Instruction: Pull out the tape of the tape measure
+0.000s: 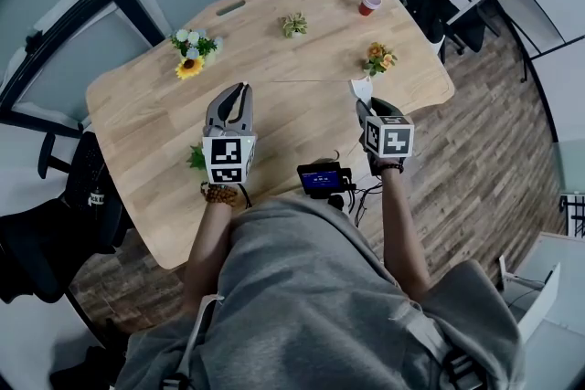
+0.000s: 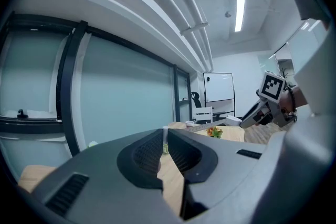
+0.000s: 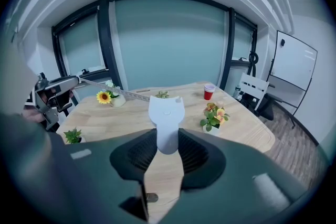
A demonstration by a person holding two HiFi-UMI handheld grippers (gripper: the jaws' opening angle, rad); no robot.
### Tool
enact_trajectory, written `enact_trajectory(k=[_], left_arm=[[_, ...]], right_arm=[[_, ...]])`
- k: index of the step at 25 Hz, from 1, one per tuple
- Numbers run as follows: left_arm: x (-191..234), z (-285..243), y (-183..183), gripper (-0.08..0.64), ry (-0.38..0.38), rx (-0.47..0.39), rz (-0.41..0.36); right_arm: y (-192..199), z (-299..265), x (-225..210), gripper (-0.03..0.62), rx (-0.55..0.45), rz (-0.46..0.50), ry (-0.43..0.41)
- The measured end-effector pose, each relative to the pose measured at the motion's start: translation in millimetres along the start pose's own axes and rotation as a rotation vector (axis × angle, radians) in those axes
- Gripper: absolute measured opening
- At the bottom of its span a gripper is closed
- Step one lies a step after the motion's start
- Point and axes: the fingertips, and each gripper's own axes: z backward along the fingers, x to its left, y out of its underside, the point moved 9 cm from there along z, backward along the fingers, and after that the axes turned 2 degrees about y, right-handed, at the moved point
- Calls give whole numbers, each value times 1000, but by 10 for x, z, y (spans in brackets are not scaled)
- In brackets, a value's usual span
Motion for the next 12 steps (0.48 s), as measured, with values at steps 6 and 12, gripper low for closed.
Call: enact_trajectory(k=[6, 12], left_arm=[[9, 6, 4, 35, -3, -5, 19], [24, 10, 20, 35, -6, 0, 21]], right_arm=[[19, -1, 17, 132, 7, 10, 7], [15, -12, 17, 132, 7, 11, 11]])
